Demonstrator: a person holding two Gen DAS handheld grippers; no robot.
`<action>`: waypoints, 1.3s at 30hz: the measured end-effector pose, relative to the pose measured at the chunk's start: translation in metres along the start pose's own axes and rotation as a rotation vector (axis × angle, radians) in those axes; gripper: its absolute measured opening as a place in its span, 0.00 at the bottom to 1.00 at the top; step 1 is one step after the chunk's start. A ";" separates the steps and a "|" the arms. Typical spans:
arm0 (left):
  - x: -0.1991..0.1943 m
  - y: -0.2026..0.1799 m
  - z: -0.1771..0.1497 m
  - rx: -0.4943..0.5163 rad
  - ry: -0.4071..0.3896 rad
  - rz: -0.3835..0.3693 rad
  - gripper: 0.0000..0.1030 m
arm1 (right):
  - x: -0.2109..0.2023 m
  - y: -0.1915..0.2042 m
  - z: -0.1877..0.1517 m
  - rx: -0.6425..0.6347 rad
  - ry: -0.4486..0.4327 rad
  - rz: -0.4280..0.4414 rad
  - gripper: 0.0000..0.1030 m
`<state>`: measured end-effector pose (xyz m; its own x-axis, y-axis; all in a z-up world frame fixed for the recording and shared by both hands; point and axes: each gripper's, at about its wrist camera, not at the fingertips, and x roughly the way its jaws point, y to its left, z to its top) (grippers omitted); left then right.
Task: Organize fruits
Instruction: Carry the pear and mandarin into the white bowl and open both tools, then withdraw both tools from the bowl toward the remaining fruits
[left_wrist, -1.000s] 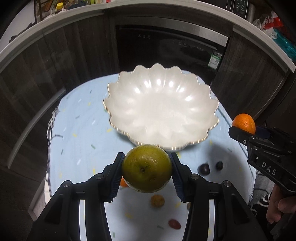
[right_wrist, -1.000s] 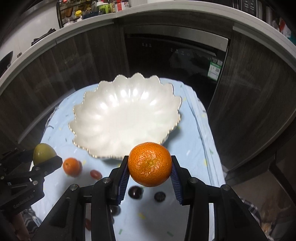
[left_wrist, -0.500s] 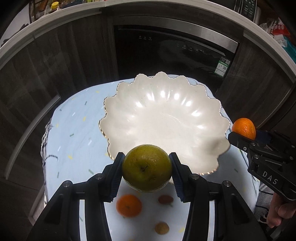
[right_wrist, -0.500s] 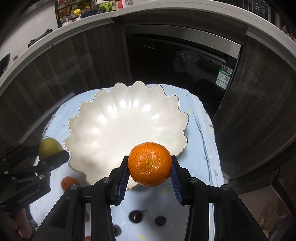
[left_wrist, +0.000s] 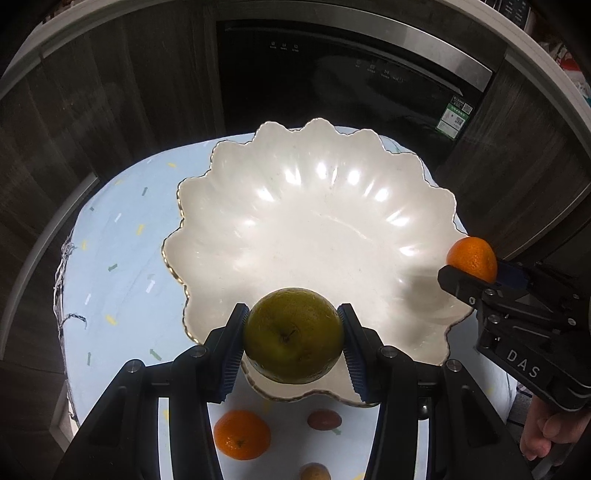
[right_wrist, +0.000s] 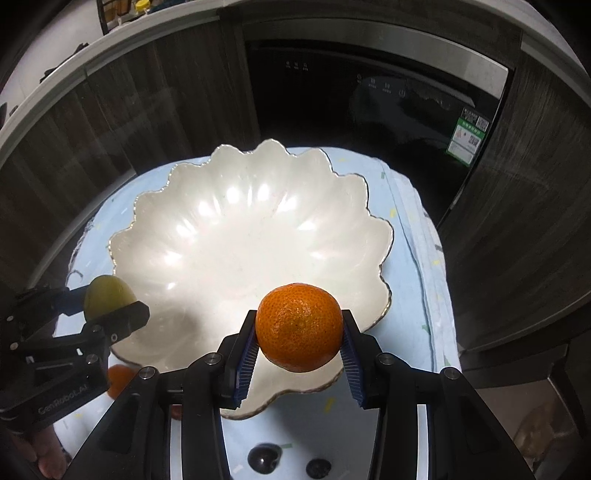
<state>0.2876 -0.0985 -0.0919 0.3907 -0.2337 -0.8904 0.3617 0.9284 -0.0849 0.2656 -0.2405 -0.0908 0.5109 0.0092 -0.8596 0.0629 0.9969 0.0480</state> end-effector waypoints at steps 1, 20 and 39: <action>0.001 0.000 0.001 0.000 0.003 0.003 0.47 | 0.002 -0.001 0.000 0.006 0.007 0.004 0.42; 0.003 0.005 0.003 -0.010 -0.002 0.091 0.99 | -0.019 -0.016 0.014 0.048 -0.081 -0.074 0.83; -0.053 0.010 -0.003 -0.038 -0.087 0.115 1.00 | -0.060 -0.003 0.008 0.039 -0.145 -0.069 0.83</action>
<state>0.2680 -0.0755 -0.0465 0.4998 -0.1478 -0.8534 0.2785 0.9604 -0.0032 0.2417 -0.2448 -0.0354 0.6222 -0.0735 -0.7794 0.1338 0.9909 0.0133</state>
